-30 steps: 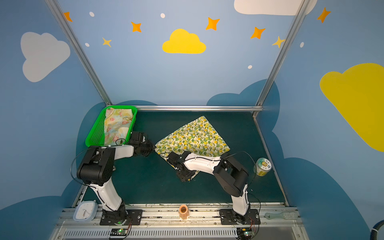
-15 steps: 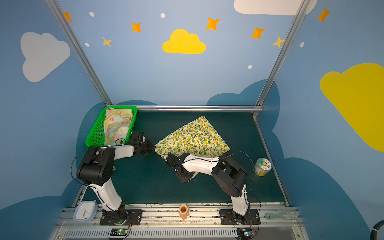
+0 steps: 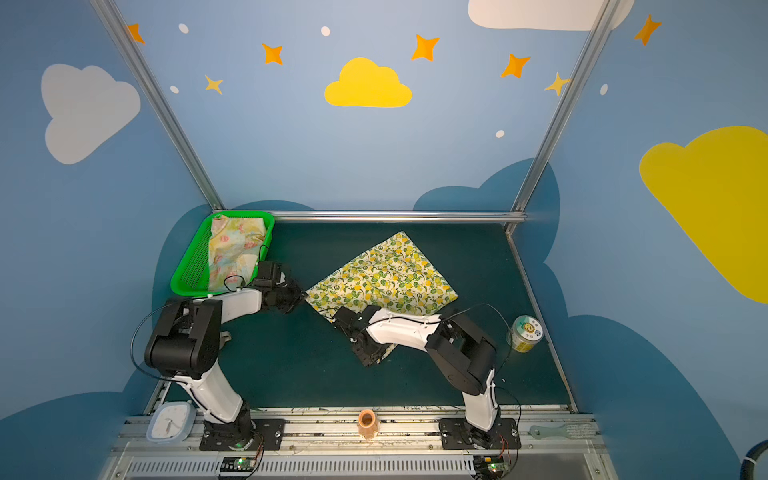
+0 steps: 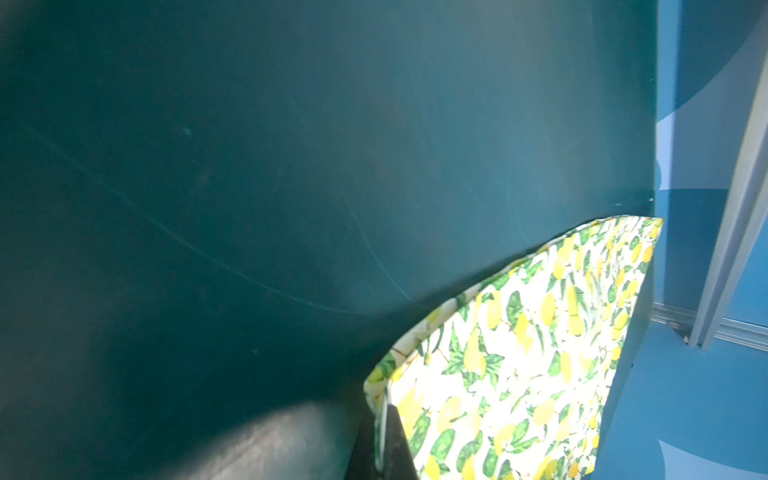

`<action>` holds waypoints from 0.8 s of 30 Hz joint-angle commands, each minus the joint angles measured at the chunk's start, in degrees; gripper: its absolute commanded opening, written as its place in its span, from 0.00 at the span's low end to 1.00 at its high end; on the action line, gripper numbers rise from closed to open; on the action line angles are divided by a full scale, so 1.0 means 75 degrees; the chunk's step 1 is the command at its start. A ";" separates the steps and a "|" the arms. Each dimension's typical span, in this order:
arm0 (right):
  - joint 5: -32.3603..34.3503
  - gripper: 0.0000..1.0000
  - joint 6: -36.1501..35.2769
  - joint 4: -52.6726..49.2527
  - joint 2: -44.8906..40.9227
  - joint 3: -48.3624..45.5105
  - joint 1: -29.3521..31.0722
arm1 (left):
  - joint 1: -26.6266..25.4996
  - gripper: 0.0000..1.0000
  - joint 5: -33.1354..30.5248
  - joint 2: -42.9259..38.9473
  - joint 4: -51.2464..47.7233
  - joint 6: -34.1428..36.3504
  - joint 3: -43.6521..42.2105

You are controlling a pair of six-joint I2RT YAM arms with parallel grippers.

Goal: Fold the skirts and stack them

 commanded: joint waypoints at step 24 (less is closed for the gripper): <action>-0.1334 0.00 -0.0941 -0.1022 -0.2249 0.0644 -0.0237 | 0.0722 0.04 -0.0279 -0.2390 -0.2740 0.0407 0.0695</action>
